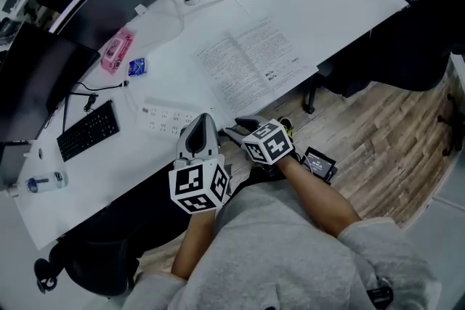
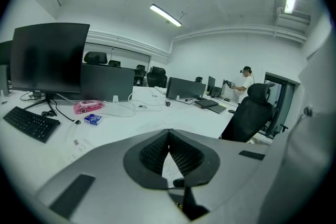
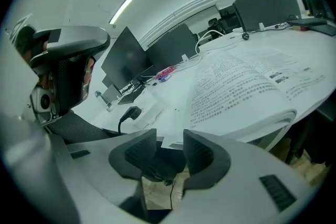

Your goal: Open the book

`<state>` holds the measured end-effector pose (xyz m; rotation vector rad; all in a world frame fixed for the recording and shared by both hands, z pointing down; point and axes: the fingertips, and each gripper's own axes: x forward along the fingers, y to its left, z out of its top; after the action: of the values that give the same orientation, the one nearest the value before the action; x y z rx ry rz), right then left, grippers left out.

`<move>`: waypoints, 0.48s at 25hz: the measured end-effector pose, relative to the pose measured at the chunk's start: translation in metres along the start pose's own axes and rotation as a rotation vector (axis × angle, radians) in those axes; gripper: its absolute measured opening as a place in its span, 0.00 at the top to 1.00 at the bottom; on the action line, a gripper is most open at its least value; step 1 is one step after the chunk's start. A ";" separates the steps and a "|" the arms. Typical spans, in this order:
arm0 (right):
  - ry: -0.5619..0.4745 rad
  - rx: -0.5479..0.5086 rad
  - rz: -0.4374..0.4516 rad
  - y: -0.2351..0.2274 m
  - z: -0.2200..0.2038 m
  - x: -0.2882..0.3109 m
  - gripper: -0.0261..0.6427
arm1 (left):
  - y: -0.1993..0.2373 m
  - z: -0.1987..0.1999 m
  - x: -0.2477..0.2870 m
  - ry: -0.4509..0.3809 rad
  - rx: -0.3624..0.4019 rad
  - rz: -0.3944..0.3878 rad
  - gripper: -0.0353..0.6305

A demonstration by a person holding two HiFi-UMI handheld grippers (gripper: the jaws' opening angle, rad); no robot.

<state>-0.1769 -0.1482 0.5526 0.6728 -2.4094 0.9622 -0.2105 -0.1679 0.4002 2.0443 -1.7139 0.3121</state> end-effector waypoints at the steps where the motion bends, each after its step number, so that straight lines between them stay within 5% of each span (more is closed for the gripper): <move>1: -0.001 0.003 -0.004 -0.001 0.000 -0.003 0.72 | -0.001 0.001 0.000 -0.002 0.001 -0.004 0.93; 12: -0.071 -0.046 -0.027 -0.003 0.025 -0.070 0.73 | -0.011 0.008 -0.004 -0.039 0.010 -0.055 0.93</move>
<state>-0.1265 -0.1494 0.4983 0.7327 -2.4701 0.8829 -0.2015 -0.1664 0.3893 2.1141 -1.6788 0.2654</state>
